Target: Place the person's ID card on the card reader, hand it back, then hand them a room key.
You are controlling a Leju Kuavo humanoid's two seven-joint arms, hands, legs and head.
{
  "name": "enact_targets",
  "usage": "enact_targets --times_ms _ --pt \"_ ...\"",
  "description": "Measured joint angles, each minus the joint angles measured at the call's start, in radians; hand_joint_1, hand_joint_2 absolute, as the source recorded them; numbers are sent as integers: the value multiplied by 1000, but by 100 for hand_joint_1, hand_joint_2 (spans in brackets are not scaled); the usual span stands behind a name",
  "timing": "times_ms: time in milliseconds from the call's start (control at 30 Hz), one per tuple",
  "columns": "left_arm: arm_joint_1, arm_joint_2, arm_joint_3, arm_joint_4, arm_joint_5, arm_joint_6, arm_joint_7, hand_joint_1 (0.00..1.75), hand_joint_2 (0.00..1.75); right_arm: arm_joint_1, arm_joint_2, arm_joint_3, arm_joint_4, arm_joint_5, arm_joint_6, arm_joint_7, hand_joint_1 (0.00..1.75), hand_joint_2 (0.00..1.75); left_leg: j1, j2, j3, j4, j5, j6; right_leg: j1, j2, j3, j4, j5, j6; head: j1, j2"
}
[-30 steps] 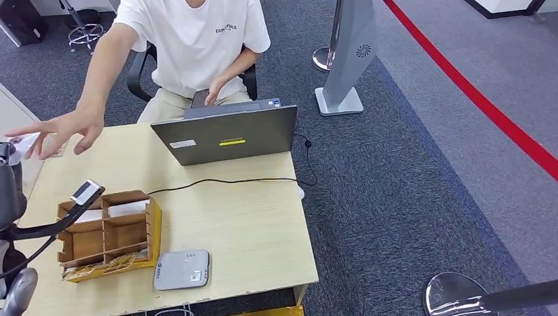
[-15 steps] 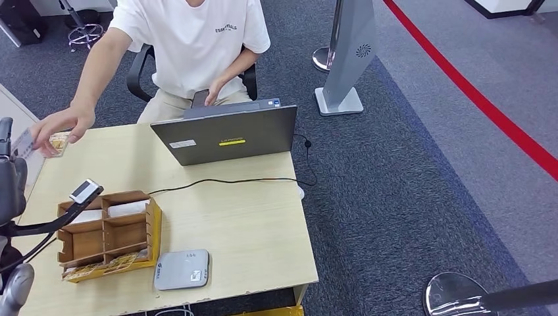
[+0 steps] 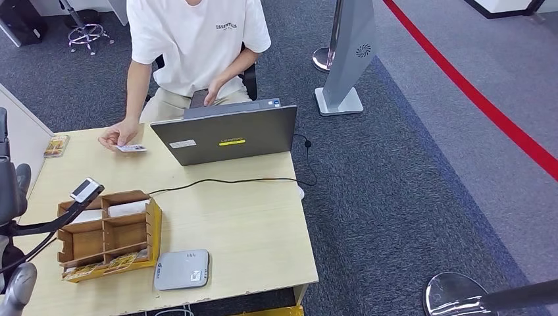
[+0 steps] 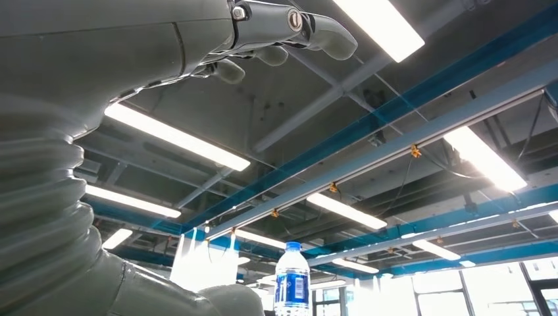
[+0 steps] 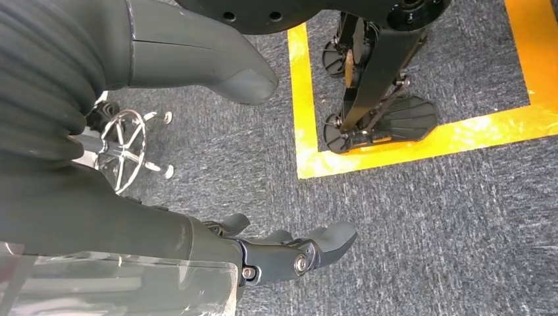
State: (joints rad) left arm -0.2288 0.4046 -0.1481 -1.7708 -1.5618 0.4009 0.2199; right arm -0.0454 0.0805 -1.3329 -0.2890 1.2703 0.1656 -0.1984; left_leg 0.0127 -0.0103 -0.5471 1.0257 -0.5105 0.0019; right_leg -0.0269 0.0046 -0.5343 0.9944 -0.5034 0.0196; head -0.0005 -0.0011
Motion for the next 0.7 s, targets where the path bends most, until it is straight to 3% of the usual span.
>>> enact_targets --times_ms 367,533,700 --pt "5 -6 0 -2 0 0 -11 0 175 0 0 0 0 -6 2 0 0 175 0 0 0 0 0 0 0 0 0 0 0 0 0 0" --pt "64 -33 -20 -60 0 -36 -53 0 175 1 0 -2 -2 -19 10 10 0 175 0 1 0 0 0 0 0 1 0 0 0 0 0 0" --pt "143 -42 -115 -153 0 -75 -47 0 175 4 10 -13 -19 -34 38 15 0 175 0 1 0 0 -1 0 0 1 0 -1 0 0 0 0"
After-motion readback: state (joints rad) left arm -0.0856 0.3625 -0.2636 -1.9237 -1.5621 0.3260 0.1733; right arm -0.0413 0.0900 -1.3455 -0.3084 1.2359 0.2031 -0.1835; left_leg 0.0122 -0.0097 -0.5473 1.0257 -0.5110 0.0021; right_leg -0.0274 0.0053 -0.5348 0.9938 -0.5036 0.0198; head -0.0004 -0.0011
